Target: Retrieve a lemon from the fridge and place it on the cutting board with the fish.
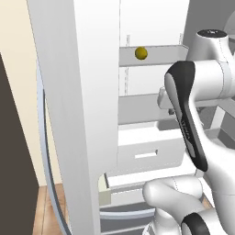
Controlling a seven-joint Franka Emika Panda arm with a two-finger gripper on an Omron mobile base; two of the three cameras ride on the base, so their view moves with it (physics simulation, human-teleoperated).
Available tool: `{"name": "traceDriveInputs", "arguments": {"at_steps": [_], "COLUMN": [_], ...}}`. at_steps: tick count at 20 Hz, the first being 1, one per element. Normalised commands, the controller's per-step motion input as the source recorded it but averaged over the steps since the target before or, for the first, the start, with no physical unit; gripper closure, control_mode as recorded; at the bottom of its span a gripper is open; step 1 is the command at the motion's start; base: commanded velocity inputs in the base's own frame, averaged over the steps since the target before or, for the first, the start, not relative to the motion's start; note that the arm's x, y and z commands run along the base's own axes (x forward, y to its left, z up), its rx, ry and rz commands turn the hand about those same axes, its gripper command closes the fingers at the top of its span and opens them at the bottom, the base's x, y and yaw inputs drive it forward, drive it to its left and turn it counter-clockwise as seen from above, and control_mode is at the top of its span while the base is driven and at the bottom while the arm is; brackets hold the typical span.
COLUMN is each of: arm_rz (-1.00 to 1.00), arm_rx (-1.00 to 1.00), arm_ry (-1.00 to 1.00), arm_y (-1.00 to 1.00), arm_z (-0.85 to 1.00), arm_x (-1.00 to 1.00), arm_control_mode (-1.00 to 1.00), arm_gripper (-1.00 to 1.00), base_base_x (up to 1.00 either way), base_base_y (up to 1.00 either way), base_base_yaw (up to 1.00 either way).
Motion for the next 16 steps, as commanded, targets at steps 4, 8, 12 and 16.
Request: {"name": "traceDriveInputs", "arguments": {"at_steps": [4, 8, 12, 16], "arm_rz": [0.01, 0.11, 0.17, 0.04], "arm_rx": [0.0, 0.0, -0.01, -0.04], "arm_ry": [-0.05, -0.28, -0.33, -0.14], "arm_y": [0.0, 0.0, 0.0, 0.02], "arm_z": [0.0, 0.07, 0.35, 0.61], "arm_x": [0.04, 0.11, 0.08, 0.01], "arm_control_mode": [-1.0, -1.0, -1.0, -1.0], "arm_gripper": [-1.0, -1.0, -1.0, -1.0], "base_base_x": [0.06, 0.0, 0.0, 0.0], "base_base_y": [0.0, 0.0, 0.0, 0.0], "base_base_yaw": [0.0, 0.0, 0.0, 0.0]}}
